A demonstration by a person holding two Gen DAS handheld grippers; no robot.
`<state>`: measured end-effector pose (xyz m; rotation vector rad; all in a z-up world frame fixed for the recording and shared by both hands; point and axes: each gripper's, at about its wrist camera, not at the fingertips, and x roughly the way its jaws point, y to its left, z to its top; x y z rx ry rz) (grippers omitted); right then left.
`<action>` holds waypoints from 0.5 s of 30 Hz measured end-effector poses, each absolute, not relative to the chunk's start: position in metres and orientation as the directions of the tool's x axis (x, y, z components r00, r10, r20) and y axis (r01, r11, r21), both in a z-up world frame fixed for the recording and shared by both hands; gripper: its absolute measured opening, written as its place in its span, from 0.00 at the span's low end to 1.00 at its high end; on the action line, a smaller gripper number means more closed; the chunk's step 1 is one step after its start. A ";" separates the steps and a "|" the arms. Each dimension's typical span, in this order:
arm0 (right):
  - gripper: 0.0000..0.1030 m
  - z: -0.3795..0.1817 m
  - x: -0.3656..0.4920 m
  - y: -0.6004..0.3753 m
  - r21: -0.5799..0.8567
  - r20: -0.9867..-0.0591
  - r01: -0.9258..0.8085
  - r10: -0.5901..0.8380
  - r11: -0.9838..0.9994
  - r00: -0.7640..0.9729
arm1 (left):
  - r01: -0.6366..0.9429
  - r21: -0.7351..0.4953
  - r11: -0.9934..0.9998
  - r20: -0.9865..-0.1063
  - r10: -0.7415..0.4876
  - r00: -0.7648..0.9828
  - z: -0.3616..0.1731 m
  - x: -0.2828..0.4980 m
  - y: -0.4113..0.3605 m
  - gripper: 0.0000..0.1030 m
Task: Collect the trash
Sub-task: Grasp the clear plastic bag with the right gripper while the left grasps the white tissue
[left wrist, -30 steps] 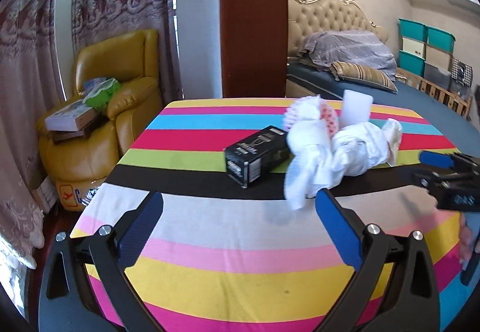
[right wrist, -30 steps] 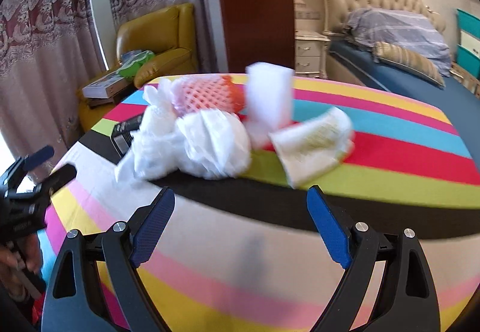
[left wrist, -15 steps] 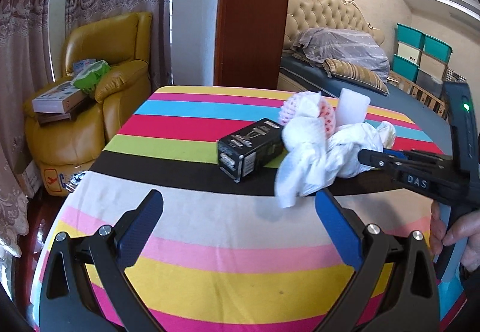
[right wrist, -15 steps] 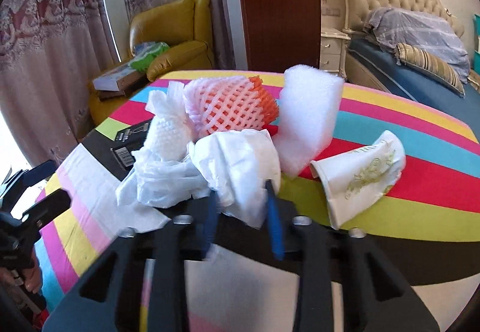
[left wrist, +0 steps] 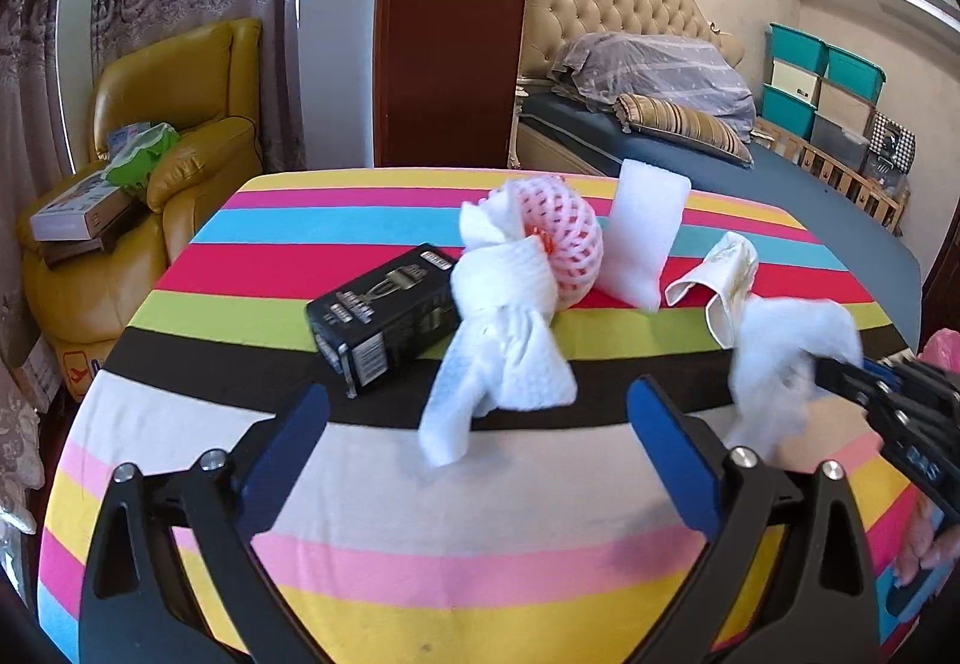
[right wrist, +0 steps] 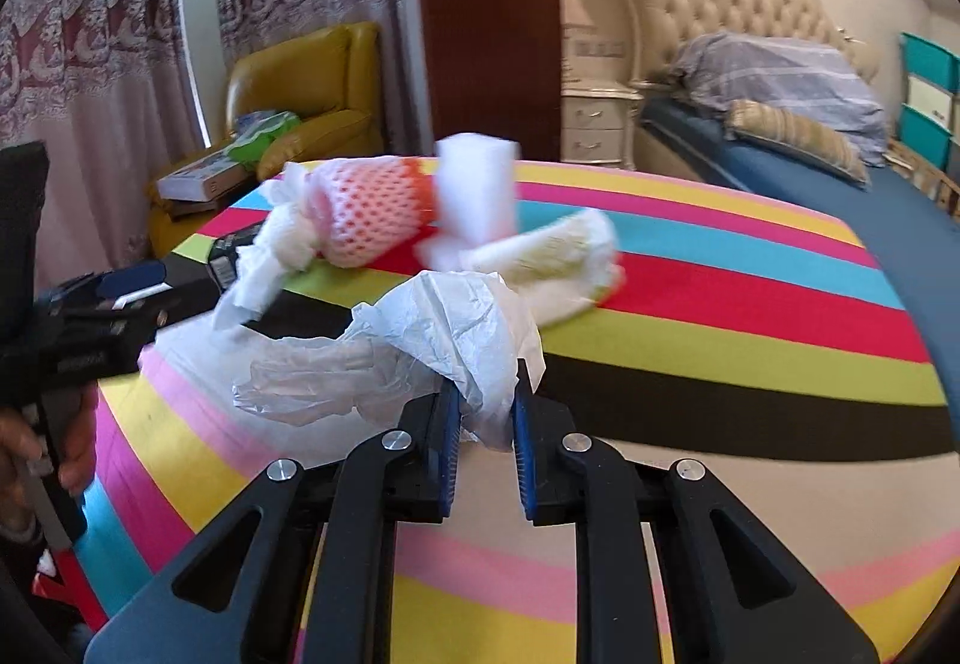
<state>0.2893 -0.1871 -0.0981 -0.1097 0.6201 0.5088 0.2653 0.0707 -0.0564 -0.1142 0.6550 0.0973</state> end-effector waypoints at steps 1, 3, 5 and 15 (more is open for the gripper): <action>0.17 -0.098 0.287 -0.194 0.060 -0.579 -0.478 0.421 0.876 0.699 | -0.126 -0.079 0.989 -0.618 0.050 0.785 -0.057 0.273 0.068 0.88; 0.17 -0.099 0.285 -0.203 0.074 -0.573 -0.465 0.419 0.882 0.704 | -0.135 -0.072 0.988 -0.623 0.061 0.780 -0.059 0.283 0.066 0.82; 0.17 -0.098 0.283 -0.209 0.082 -0.567 -0.455 0.417 0.886 0.710 | -0.148 -0.067 0.987 -0.639 0.072 0.766 -0.063 0.299 0.065 0.77; 0.17 -0.099 0.282 -0.213 0.095 -0.562 -0.451 0.422 0.887 0.712 | -0.179 -0.052 0.982 -0.711 0.090 0.697 -0.082 0.355 0.063 0.35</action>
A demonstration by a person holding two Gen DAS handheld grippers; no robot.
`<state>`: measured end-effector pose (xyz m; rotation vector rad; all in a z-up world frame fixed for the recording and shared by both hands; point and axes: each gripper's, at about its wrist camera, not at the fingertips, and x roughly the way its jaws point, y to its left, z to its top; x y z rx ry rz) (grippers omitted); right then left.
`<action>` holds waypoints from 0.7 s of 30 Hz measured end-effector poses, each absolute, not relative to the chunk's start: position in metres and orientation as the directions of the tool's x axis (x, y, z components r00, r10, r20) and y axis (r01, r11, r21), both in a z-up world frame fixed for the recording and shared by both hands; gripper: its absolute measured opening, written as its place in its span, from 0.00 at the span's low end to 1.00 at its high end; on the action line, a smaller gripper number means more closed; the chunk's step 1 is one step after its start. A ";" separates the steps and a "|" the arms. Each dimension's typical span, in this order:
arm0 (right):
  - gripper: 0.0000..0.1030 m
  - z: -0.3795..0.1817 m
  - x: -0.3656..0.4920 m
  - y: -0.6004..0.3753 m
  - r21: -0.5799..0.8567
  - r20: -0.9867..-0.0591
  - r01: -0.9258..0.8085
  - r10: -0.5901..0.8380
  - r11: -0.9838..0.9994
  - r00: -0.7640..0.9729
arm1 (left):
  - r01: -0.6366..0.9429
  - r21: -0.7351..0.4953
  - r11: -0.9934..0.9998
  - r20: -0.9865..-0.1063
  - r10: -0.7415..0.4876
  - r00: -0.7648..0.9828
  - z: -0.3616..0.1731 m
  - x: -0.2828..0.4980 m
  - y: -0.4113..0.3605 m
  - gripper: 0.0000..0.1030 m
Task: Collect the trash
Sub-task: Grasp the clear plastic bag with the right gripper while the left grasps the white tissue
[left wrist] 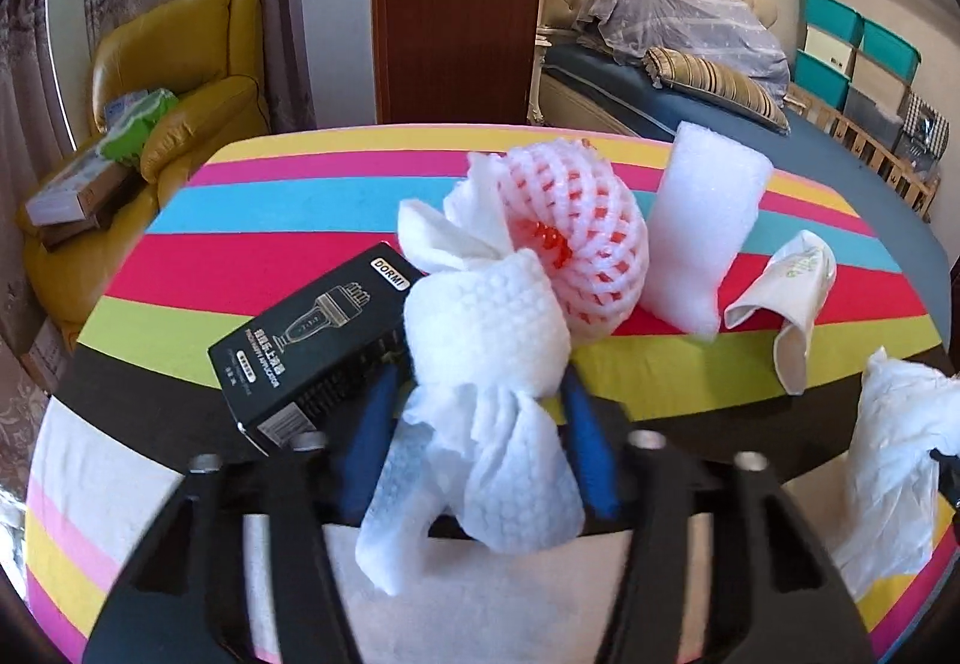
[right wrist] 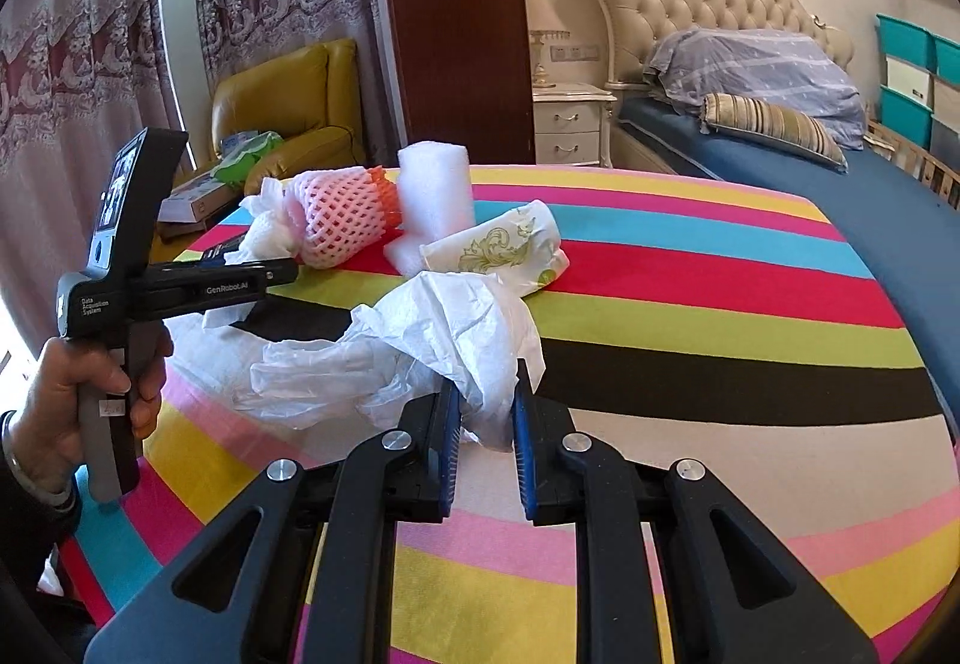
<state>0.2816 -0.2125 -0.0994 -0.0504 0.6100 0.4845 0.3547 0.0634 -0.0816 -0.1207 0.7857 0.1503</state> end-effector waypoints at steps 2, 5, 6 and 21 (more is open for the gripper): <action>0.17 -0.100 0.282 -0.213 0.102 -0.562 -0.448 0.423 0.888 0.711 | -0.169 -0.053 0.984 -0.700 0.084 0.709 -0.081 0.351 0.062 0.32; 0.17 -0.101 0.281 -0.212 0.097 -0.563 -0.447 0.419 0.889 0.712 | -0.148 -0.069 0.987 -0.682 0.062 0.729 -0.078 0.341 0.060 0.28; 0.17 -0.101 0.282 -0.212 0.094 -0.564 -0.446 0.417 0.890 0.713 | -0.142 -0.067 0.988 -0.675 0.059 0.735 -0.078 0.336 0.058 0.28; 0.17 -0.099 0.268 -0.208 0.072 -0.555 -0.432 0.396 0.899 0.731 | -0.045 -0.110 0.993 -0.610 -0.032 0.792 -0.068 0.249 0.034 0.28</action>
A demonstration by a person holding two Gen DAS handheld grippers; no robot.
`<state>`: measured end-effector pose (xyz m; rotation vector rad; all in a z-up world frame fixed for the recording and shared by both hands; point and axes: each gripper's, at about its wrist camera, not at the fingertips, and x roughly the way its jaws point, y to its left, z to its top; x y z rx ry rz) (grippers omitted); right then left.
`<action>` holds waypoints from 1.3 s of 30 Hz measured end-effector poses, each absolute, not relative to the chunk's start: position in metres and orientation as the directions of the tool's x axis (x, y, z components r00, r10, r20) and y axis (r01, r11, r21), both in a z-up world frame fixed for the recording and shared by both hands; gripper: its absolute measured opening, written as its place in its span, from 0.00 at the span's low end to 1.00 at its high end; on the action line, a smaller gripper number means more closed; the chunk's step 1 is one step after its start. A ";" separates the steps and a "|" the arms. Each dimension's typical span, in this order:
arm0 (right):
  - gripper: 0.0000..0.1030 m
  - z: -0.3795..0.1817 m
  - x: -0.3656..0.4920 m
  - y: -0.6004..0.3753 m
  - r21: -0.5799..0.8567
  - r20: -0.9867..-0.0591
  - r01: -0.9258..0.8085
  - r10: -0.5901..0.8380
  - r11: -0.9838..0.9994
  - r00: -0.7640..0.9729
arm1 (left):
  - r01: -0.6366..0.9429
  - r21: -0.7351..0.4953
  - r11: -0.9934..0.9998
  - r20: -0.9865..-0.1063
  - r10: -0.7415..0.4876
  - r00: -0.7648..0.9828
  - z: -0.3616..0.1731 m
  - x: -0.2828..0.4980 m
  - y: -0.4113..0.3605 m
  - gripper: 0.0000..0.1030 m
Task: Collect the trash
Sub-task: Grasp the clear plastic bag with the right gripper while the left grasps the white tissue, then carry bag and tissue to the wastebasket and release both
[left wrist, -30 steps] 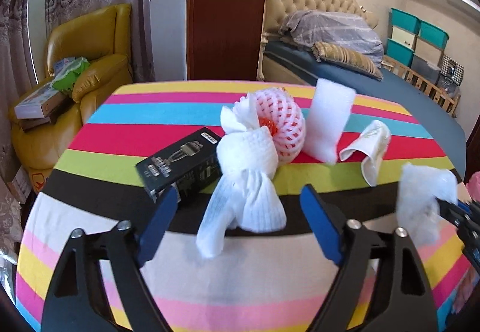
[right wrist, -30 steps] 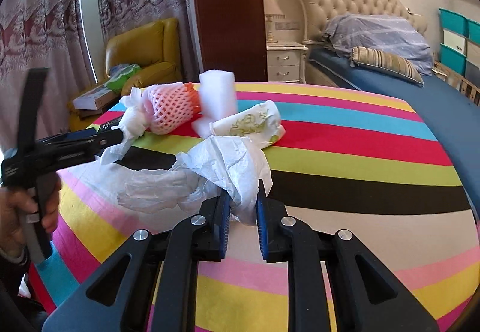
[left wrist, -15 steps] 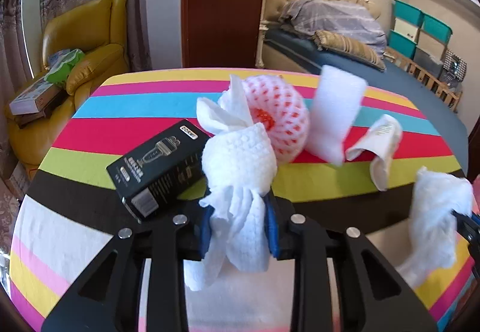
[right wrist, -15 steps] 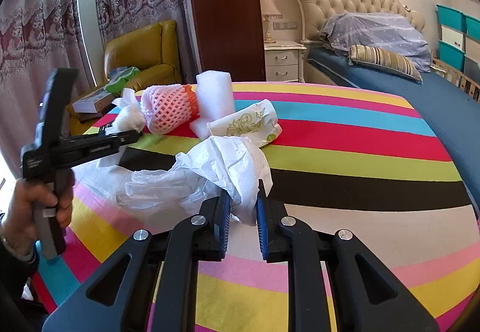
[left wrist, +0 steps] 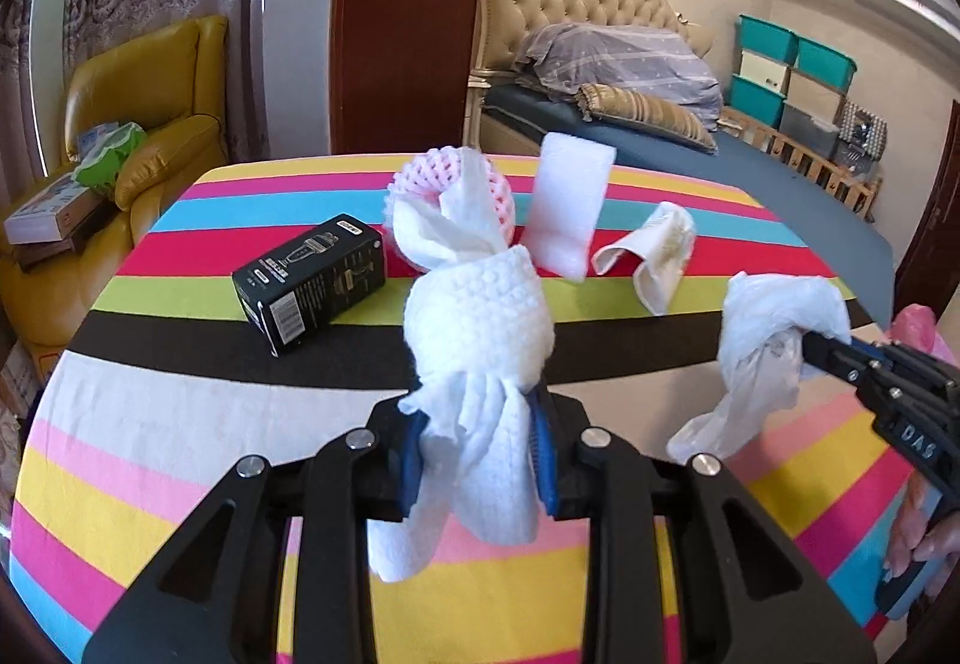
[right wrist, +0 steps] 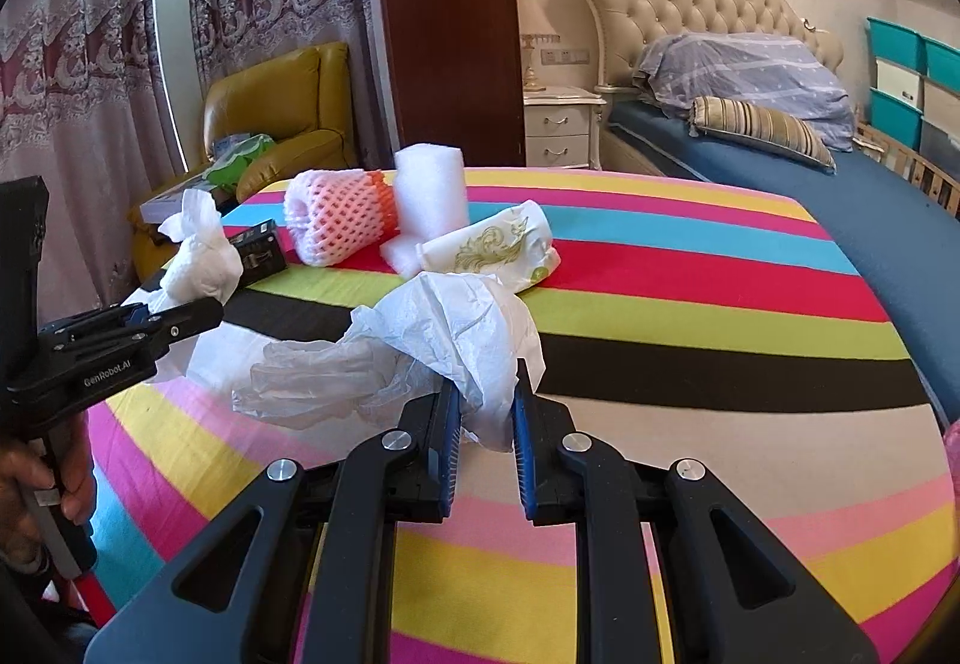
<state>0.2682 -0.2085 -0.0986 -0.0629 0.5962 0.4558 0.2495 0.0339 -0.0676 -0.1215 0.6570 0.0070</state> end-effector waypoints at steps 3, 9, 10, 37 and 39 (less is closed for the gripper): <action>0.17 -0.096 0.256 -0.213 0.054 -0.547 -0.434 0.390 0.899 0.740 | -0.007 -0.122 0.993 -0.603 -0.068 0.795 -0.063 0.237 0.024 0.28; 0.17 -0.090 0.234 -0.229 0.027 -0.532 -0.425 0.373 0.905 0.760 | 0.067 -0.109 0.992 -0.596 -0.119 0.794 -0.059 0.224 -0.002 0.28; 0.17 -0.089 0.232 -0.232 0.024 -0.531 -0.422 0.369 0.906 0.763 | 0.079 -0.106 0.991 -0.594 -0.127 0.794 -0.057 0.222 -0.007 0.28; 0.17 -0.073 0.166 -0.344 0.009 -0.459 -0.235 0.213 0.972 0.862 | 0.374 -0.081 0.924 -0.562 -0.352 0.748 -0.031 0.209 -0.139 0.28; 0.17 -0.070 0.160 -0.357 0.007 -0.445 -0.206 0.188 0.978 0.876 | 0.424 -0.059 0.904 -0.533 -0.387 0.752 -0.025 0.205 -0.162 0.28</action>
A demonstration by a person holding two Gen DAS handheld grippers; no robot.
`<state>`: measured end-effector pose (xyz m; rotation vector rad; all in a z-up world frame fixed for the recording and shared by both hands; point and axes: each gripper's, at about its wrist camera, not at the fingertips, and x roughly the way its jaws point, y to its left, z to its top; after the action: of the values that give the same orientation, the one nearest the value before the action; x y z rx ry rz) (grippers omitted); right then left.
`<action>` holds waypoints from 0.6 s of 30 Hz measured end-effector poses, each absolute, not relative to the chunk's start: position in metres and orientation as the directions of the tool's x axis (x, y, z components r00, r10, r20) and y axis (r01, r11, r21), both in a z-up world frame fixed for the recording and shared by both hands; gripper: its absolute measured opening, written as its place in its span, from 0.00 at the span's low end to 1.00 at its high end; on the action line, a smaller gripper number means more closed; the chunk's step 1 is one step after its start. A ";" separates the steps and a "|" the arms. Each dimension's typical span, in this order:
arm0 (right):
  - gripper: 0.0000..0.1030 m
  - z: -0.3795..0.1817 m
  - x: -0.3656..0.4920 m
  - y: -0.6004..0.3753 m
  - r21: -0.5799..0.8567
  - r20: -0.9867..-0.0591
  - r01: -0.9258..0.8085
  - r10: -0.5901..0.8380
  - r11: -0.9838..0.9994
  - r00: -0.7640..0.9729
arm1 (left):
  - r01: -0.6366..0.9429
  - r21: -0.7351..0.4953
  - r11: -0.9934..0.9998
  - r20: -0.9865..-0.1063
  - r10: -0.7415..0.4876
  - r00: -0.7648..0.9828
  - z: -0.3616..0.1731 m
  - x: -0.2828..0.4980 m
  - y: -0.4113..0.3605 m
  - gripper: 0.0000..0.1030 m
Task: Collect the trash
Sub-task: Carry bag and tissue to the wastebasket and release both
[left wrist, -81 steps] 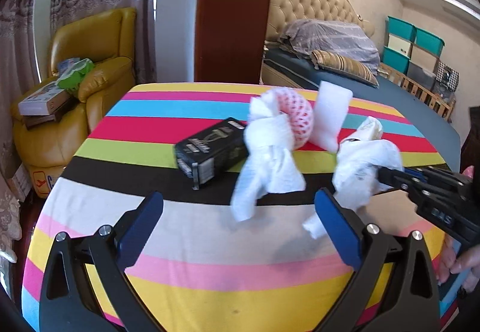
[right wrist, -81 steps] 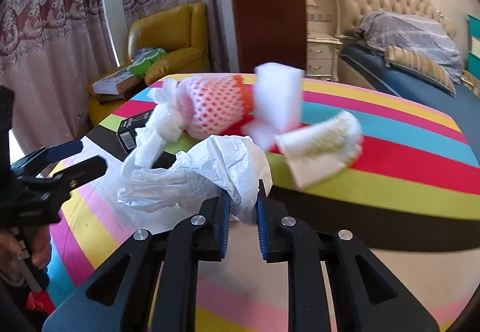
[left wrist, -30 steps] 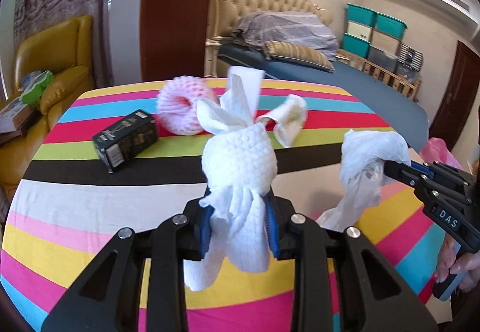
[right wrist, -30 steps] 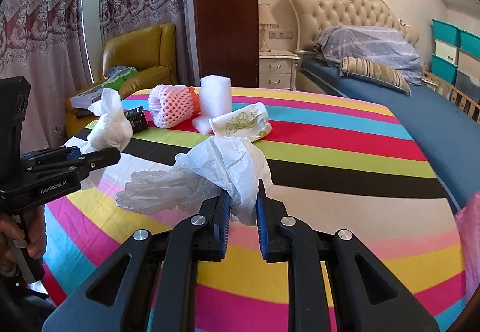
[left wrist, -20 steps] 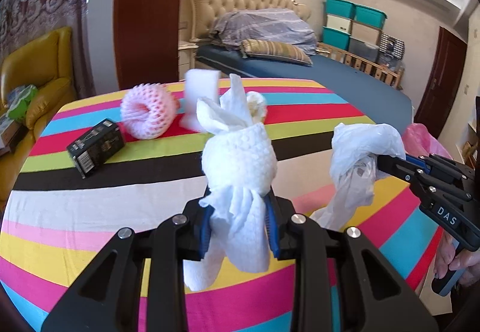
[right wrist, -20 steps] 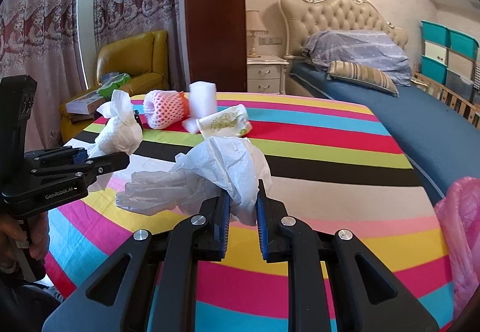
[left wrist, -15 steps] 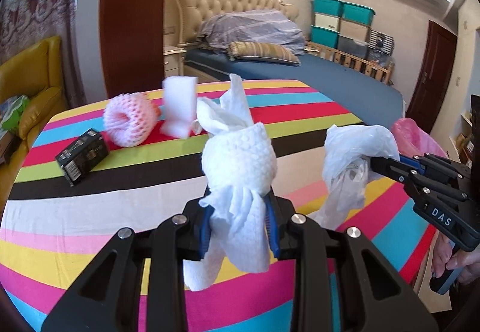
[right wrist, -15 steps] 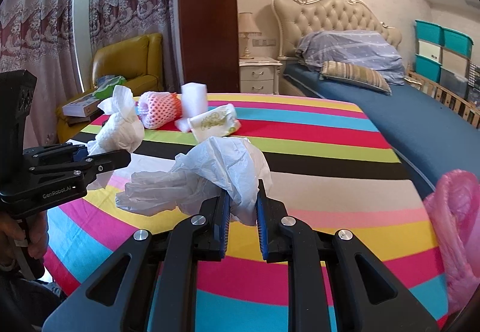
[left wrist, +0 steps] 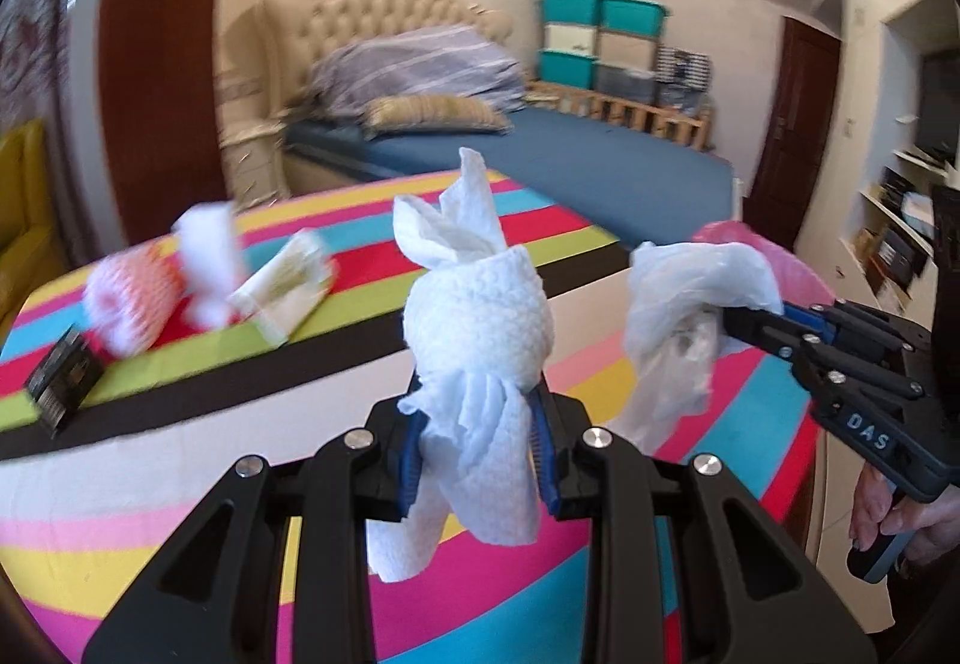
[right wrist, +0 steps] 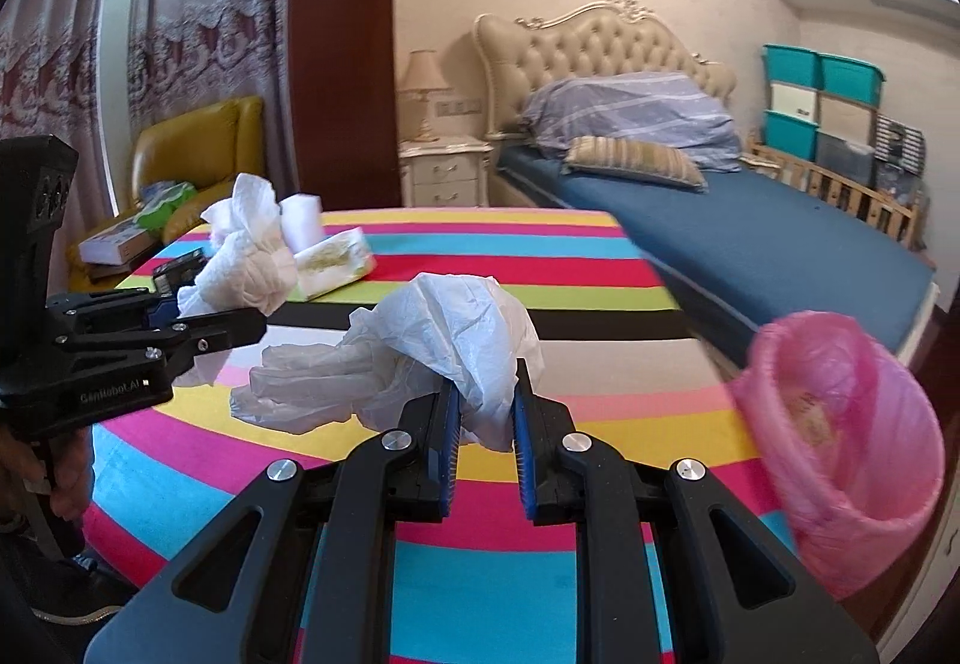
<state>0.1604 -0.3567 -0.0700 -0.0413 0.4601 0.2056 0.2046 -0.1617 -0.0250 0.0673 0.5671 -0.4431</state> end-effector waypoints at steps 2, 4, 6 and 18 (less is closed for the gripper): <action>0.17 -0.068 0.157 -0.369 0.001 -0.433 -0.176 0.159 0.984 0.887 | 0.458 -0.031 0.888 -0.502 -0.410 0.761 -0.020 0.199 -0.181 0.28; 0.17 -0.066 0.152 -0.384 0.001 -0.422 -0.138 0.126 0.990 0.898 | 0.491 -0.006 0.871 -0.472 -0.436 0.767 -0.015 0.194 -0.201 0.29; 0.17 -0.064 0.150 -0.398 0.005 -0.416 -0.109 0.101 0.994 0.904 | 0.519 0.012 0.855 -0.454 -0.458 0.764 -0.011 0.191 -0.220 0.30; 0.17 -0.065 0.138 -0.502 0.012 -0.399 0.082 -0.071 0.997 0.914 | 0.697 -0.012 0.717 -0.442 -0.629 0.639 -0.006 0.207 -0.336 0.30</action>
<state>0.1376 -0.5020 -0.0650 0.0282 0.4093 -0.0785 0.2068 -0.3359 -0.0062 0.1651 0.4394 -0.7605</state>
